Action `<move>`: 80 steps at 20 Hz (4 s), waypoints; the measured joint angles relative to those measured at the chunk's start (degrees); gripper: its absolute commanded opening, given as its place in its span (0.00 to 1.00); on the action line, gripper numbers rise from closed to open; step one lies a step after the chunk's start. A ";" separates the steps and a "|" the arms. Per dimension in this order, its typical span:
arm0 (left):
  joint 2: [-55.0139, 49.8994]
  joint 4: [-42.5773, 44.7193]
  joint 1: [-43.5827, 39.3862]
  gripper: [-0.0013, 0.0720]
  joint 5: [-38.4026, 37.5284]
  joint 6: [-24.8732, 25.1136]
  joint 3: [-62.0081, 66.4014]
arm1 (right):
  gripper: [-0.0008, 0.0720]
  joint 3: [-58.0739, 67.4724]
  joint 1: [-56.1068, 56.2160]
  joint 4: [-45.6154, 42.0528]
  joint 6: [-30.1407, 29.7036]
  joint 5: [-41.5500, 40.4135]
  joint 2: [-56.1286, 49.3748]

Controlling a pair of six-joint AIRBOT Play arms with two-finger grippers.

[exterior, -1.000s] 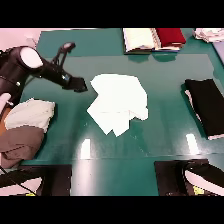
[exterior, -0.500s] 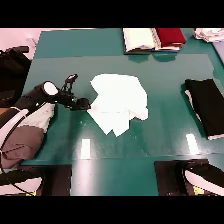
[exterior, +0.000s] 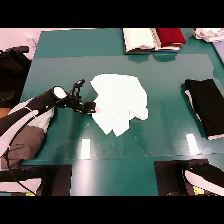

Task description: Fold the shirts.

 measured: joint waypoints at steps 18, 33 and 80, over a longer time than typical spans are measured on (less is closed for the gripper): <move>11.13 13.51 12.94 0.05 -7.52 0.13 16.20 | 0.72 -48.37 -4.85 20.68 -2.40 -8.02 -10.67; 12.59 15.87 13.09 0.05 -7.76 -0.13 17.07 | 0.03 -33.48 8.11 28.28 -9.70 -17.44 -30.27; 5.01 4.39 -10.64 0.48 8.57 -3.98 -3.02 | 0.03 -50.18 -9.49 4.50 -4.79 -8.04 13.86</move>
